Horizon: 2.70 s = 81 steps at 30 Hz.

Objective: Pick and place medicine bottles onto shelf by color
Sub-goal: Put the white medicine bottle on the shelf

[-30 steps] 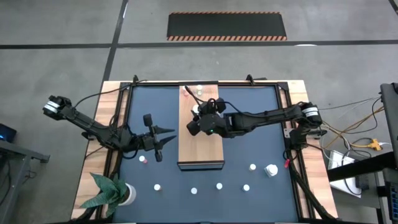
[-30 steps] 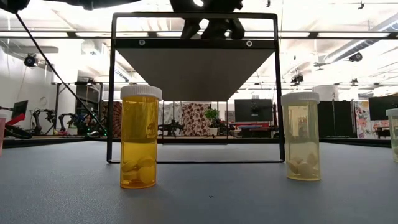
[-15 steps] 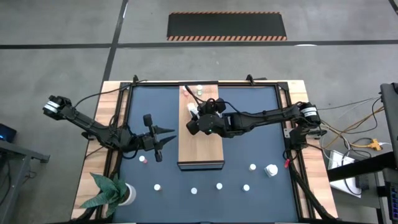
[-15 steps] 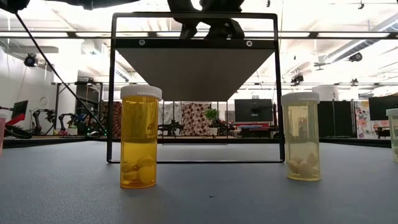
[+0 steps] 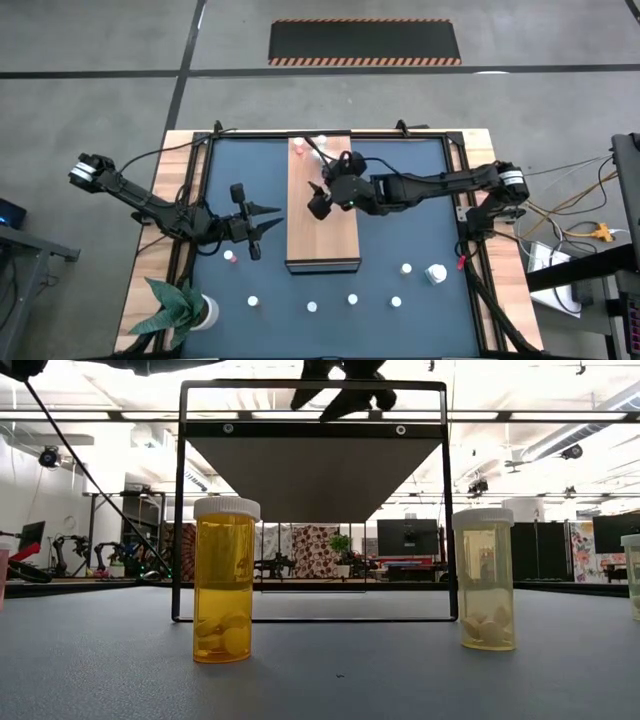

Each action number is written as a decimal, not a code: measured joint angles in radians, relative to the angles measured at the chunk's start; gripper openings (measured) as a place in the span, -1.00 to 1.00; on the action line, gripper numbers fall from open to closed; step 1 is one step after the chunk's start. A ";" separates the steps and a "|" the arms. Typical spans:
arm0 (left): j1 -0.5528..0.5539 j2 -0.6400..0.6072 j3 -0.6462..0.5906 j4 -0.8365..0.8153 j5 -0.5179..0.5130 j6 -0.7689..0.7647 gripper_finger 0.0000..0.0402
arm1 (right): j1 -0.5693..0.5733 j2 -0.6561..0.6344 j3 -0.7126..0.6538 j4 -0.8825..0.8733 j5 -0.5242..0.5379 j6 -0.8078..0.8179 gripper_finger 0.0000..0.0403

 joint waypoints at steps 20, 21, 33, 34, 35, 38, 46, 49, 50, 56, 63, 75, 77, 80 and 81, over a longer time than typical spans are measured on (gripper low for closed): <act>0.000 0.000 0.000 0.000 0.000 0.008 -0.56 | -0.411 -0.037 0.000 -0.236 -0.536 -0.706 0.32; 0.000 0.000 0.000 0.000 0.000 0.008 -0.56 | -0.418 -0.037 0.000 -0.231 -0.537 -0.732 0.31; 0.000 0.000 0.000 0.000 0.000 0.009 -0.56 | -0.442 -0.026 0.000 -0.213 -0.590 -0.970 0.26; 0.000 0.000 0.000 0.000 0.000 0.009 -0.56 | -0.443 -0.026 0.000 -0.214 -0.589 -0.987 0.26; 0.000 0.000 0.000 0.000 0.000 0.015 -0.56 | -0.445 -0.026 0.000 -0.210 -0.589 -1.005 0.26; 0.000 0.000 0.000 0.000 0.000 0.025 -0.56 | -0.449 -0.025 0.000 -0.192 -0.589 -1.049 0.26; 0.002 0.000 0.000 0.000 0.000 0.029 -0.56 | -0.475 -0.025 0.000 -0.182 -0.618 -1.013 0.26; 0.002 0.000 0.000 0.001 0.000 0.030 -0.56 | -0.490 -0.025 -0.007 -0.185 -0.667 -0.955 0.26; 0.002 0.000 0.000 0.001 0.000 0.030 -0.56 | -0.491 -0.024 -0.010 -0.185 -0.667 -0.941 0.26; 0.002 0.000 0.000 0.001 0.000 0.032 -0.56 | -0.494 -0.024 -0.032 -0.173 -0.669 -0.892 0.26; 0.002 0.000 0.000 0.001 0.000 0.032 -0.56 | -0.494 -0.023 -0.076 -0.161 -0.740 -0.842 0.26; 0.002 0.000 0.000 0.001 0.000 0.031 -0.56 | -0.401 -0.032 -0.076 -0.244 -0.807 -0.768 0.26; 0.002 0.000 0.000 0.001 0.000 0.031 -0.56 | -0.376 -0.037 -0.070 -0.261 -0.755 -0.764 0.26; 0.002 0.000 0.000 0.001 0.000 0.030 -0.56 | -0.343 -0.041 -0.053 -0.262 -0.609 -0.768 0.26; 0.002 0.000 0.000 0.001 0.000 0.030 -0.56 | -0.337 -0.041 -0.045 -0.263 -0.567 -0.769 0.26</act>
